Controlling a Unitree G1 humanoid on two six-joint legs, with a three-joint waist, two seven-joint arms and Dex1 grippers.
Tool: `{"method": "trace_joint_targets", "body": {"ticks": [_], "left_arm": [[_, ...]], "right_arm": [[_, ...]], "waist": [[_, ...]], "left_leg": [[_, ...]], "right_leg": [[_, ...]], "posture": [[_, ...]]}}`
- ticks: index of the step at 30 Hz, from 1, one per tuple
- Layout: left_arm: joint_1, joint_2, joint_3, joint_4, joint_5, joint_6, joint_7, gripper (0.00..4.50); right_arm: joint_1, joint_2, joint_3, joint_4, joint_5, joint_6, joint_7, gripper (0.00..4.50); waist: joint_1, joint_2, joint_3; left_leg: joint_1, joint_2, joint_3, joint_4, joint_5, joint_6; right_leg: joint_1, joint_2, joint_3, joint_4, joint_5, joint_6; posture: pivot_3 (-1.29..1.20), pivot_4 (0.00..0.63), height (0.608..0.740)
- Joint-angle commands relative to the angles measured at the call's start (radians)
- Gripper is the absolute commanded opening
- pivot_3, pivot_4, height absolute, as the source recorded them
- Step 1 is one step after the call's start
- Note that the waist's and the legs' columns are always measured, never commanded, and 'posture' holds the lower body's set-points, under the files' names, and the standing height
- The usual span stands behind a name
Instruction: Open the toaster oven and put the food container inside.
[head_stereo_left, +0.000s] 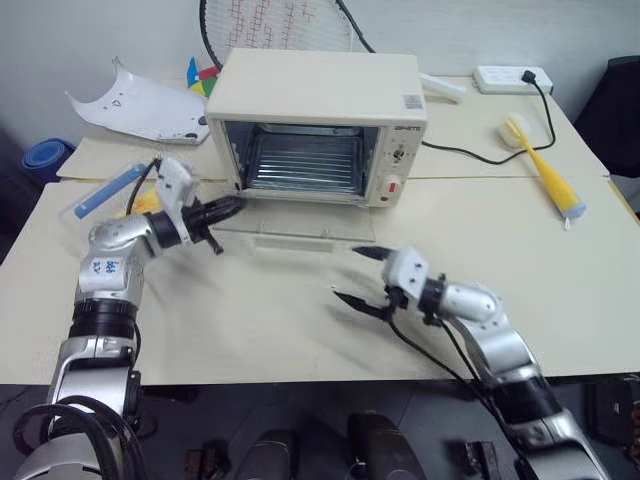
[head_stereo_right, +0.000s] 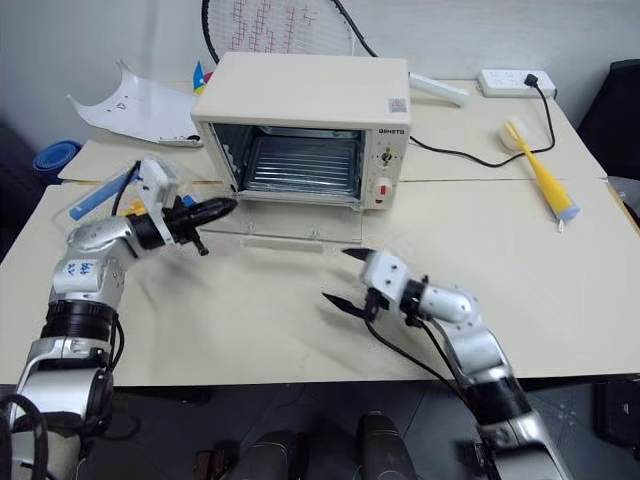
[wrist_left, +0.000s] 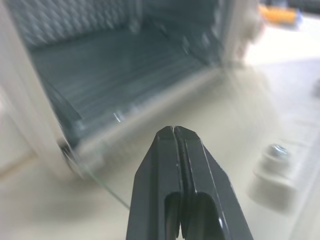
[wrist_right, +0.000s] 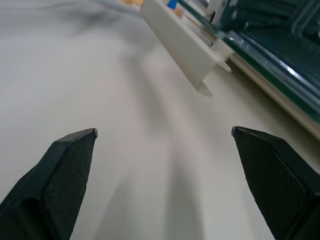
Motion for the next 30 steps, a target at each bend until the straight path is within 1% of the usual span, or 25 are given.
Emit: {"method": "trace_joint_targets", "body": {"ticks": [1,4,6,9,11,12,14,16,17,18,19,21,23,25,26,28,30], "left_arm": [[0.035,-0.011,0.004,-0.052,0.013,0.018,0.029,0.03],[0.071,-0.037,-0.01,-0.076,0.033,0.04,0.067,0.03],[0.094,-0.057,-0.009,-0.094,0.038,0.041,0.086,0.03],[0.146,-0.077,0.02,-0.142,0.028,0.051,0.127,0.03],[0.207,-0.071,0.062,-0.211,0.002,0.063,0.15,0.42],[0.244,-0.073,0.104,-0.262,-0.034,0.085,0.167,0.63],[0.361,-0.074,0.217,-0.401,-0.126,0.115,0.189,1.25],[0.497,-0.074,0.332,-0.539,-0.209,0.152,0.211,1.78],[0.588,-0.084,0.417,-0.602,-0.244,0.183,0.255,2.09],[0.651,-0.09,0.473,-0.645,-0.268,0.206,0.29,2.34],[0.717,-0.098,0.542,-0.678,-0.317,0.271,0.335,2.59],[0.87,-0.139,0.694,-0.726,-0.371,0.297,0.4,3.16],[0.96,-0.173,0.786,-0.765,-0.407,0.307,0.456,3.76],[0.999,-0.188,0.839,-0.789,-0.442,0.326,0.504,4.37],[1.004,-0.188,0.855,-0.801,-0.451,0.333,0.533,4.48],[0.998,-0.182,0.864,-0.816,-0.463,0.345,0.573,4.48],[0.92,-0.118,0.847,-0.817,-0.489,0.465,0.695,4.48]], "right_arm": [[0.152,-0.048,-0.123,-0.146,0.095,-0.049,0.008,4.5],[0.247,-0.076,-0.202,-0.205,0.165,-0.027,0.008,4.5],[0.266,-0.045,-0.262,-0.222,0.276,-0.085,0.038,4.5],[0.259,-0.057,-0.297,-0.259,0.401,0.0,0.057,4.5],[0.231,-0.055,-0.293,-0.273,0.437,0.012,0.072,4.5],[0.214,-0.05,-0.288,-0.281,0.462,0.028,0.076,4.5],[0.157,-0.026,-0.265,-0.274,0.459,0.006,0.08,4.5],[0.116,-0.013,-0.24,-0.262,0.448,-0.019,0.11,4.5],[0.089,-0.002,-0.221,-0.249,0.44,-0.031,0.126,4.5],[0.07,0.006,-0.207,-0.238,0.434,-0.041,0.138,4.5],[0.049,0.016,-0.193,-0.226,0.434,-0.041,0.146,4.5],[-0.011,0.038,-0.168,-0.196,0.434,-0.037,0.158,4.5],[-0.044,0.047,-0.16,-0.174,0.434,-0.041,0.175,4.5],[-0.061,0.052,-0.161,-0.15,0.431,-0.051,0.192,4.5],[-0.072,0.052,-0.16,-0.138,0.43,-0.053,0.201,4.5],[-0.085,0.053,-0.159,-0.12,0.426,-0.056,0.213,4.5],[-0.104,0.054,-0.159,-0.097,0.419,-0.065,0.223,4.5]], "waist": [[0.005,0.0,0.0],[0.015,0.0,0.0],[0.017,0.0,0.0],[0.016,0.0,0.0],[0.012,0.0,0.0],[0.01,0.0,0.0],[0.0,0.0,0.0],[-0.005,0.0,0.0],[-0.001,0.0,0.0],[-0.001,0.0,0.0],[0.0,0.0,0.0],[0.004,0.0,0.0],[0.007,0.0,0.0],[0.031,-0.002,0.0],[0.044,-0.002,0.0],[0.062,-0.002,0.0],[0.068,-0.002,0.0]], "left_leg": [[0.0,0.0,0.0,0.001,0.0,0.0],[0.0,0.0,0.0,0.003,0.0,0.0],[0.001,0.0,0.0,0.005,0.0,0.0],[0.002,0.0,0.001,0.004,0.0,0.0],[0.003,0.001,0.001,0.004,0.0,0.0],[0.003,0.001,0.001,0.003,0.0,0.0],[0.003,0.001,0.001,0.002,0.0,0.0],[0.004,0.002,0.001,0.001,0.0,0.0],[0.004,0.003,0.001,0.0,0.0,0.0],[0.004,0.003,0.0,0.0,0.0,-0.001],[0.004,0.004,0.0,0.0,-0.001,-0.001],[0.004,0.004,0.0,0.0,-0.001,-0.001],[0.005,0.003,0.0,0.001,-0.001,0.0],[0.005,0.003,-0.001,0.001,-0.002,0.001],[0.005,0.003,-0.001,0.002,-0.002,0.001],[0.004,0.002,-0.002,0.003,-0.002,0.001],[0.005,0.001,-0.003,0.003,-0.002,0.002]], "right_leg": [[0.0,0.0,0.0,0.0,0.0,0.0],[0.002,0.0,0.0,0.0,0.0,0.0],[0.003,0.0,0.001,0.0,0.0,0.0],[0.003,0.0,0.002,0.001,0.0,0.0],[0.003,0.0,0.002,0.0,0.0,0.0],[0.003,0.0,0.002,0.0,0.0,0.0],[0.003,0.001,0.002,0.0,0.0,0.0],[0.002,0.001,0.004,0.0,0.0,0.0],[0.002,0.002,0.003,0.0,0.0,0.0],[0.002,0.002,0.003,-0.001,0.0,0.0],[0.002,0.002,0.003,-0.002,0.0,0.0],[0.003,0.003,0.003,-0.003,0.0,0.0],[0.005,0.002,0.003,-0.004,0.0,0.0],[0.006,0.002,0.002,-0.005,0.0,0.0],[0.006,0.002,0.002,-0.005,0.0,0.0],[0.008,0.002,0.001,-0.007,0.001,-0.001],[0.01,0.001,0.001,-0.007,0.001,-0.001]], "posture": [[0.0,0.15,0.74],[0.0,0.15,0.74],[0.0,0.15,0.74],[0.0,0.15,0.74],[0.0,0.15,0.74],[0.0,0.15,0.74],[0.0,0.15,0.74],[0.0,0.15,0.74],[0.0,0.15,0.74],[0.0,0.15,0.74],[0.0,0.15,0.74],[0.0,0.15,0.74],[0.0,0.15,0.74],[0.0,0.15,0.74],[0.0,0.15,0.74],[0.0,0.15,0.74],[0.0,0.15,0.74]]}}
